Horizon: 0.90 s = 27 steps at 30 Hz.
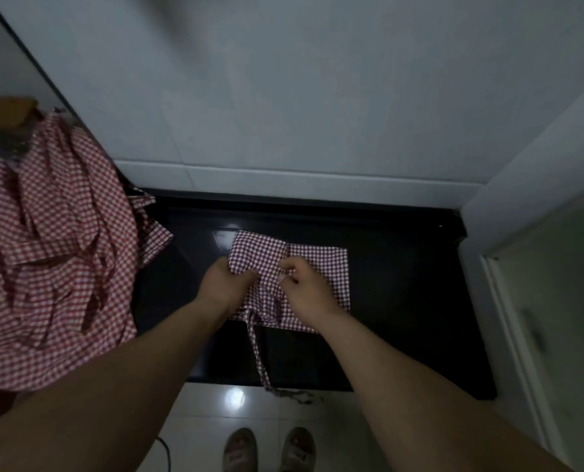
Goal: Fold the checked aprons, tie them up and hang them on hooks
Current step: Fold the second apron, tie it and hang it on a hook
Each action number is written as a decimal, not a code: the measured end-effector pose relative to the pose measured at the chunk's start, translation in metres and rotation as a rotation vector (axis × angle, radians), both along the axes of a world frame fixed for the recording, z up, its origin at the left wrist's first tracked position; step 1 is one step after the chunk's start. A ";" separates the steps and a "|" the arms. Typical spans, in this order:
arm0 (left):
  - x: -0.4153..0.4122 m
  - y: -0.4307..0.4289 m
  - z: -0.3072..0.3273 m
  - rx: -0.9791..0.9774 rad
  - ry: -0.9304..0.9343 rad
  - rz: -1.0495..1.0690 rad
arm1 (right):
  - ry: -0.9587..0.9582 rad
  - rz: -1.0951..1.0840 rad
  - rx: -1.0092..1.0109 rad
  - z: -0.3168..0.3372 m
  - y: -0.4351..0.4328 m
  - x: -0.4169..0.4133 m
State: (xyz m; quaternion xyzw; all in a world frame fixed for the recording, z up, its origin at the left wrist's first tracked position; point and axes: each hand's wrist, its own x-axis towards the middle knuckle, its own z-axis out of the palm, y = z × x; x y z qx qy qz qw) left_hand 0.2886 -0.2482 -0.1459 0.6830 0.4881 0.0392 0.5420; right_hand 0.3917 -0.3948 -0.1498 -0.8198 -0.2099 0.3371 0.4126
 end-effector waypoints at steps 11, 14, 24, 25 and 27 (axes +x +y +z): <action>0.040 -0.080 0.039 0.287 -0.056 -0.467 | 0.788 -0.373 0.226 0.047 -0.015 0.014; 0.038 -0.073 0.022 0.288 -0.098 -0.635 | 0.689 -0.512 0.113 0.036 -0.028 0.025; 0.046 -0.042 -0.010 0.242 0.127 -0.608 | 0.052 -0.332 -0.289 0.011 -0.062 0.038; 0.050 -0.044 -0.007 0.240 0.161 -0.616 | 0.039 -0.319 -0.310 0.008 -0.068 0.040; 0.061 -0.049 -0.002 0.165 0.156 -0.611 | 0.015 -0.283 -0.367 0.006 -0.076 0.044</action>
